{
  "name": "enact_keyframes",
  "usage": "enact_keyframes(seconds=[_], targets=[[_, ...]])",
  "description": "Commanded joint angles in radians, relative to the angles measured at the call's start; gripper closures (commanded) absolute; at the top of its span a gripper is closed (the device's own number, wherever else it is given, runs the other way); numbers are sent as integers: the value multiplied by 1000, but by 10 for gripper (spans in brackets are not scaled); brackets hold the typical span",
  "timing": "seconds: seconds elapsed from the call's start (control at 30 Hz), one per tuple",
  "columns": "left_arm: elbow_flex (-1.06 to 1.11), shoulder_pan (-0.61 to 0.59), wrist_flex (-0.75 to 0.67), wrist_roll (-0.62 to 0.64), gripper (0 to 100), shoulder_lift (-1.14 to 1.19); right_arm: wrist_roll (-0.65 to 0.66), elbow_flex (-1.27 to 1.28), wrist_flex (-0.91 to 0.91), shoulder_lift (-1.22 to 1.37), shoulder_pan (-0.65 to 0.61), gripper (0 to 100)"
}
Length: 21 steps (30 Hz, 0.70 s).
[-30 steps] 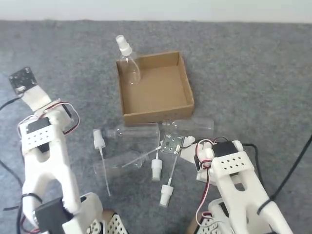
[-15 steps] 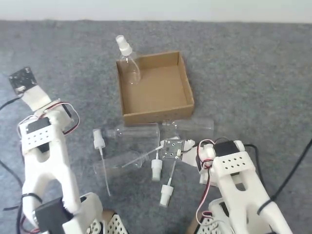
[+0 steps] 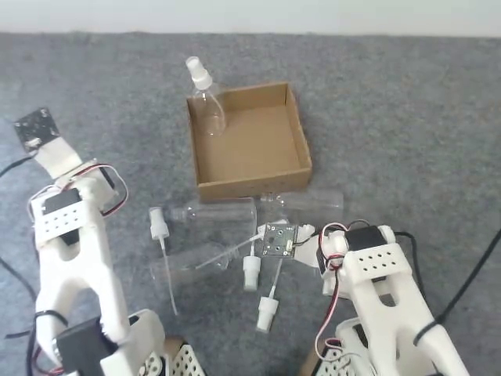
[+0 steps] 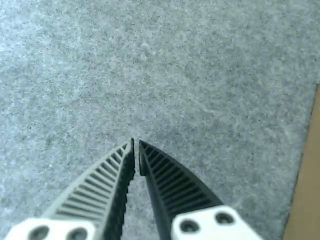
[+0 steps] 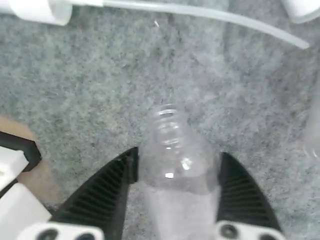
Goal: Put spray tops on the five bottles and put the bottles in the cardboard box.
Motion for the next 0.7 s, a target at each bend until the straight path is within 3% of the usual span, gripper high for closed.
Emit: enact_keyframes(seconds=[0.0, 0.2, 0.67], targets=[[-8, 5, -21, 0, 988, -51, 8, -15, 10, -33, 7, 954], [-8, 5, -21, 0, 988, -51, -29, -78, 19, -33, 13, 962], [-8, 5, -21, 0, 988, -51, -517, -324, 16, -33, 2, 961]])
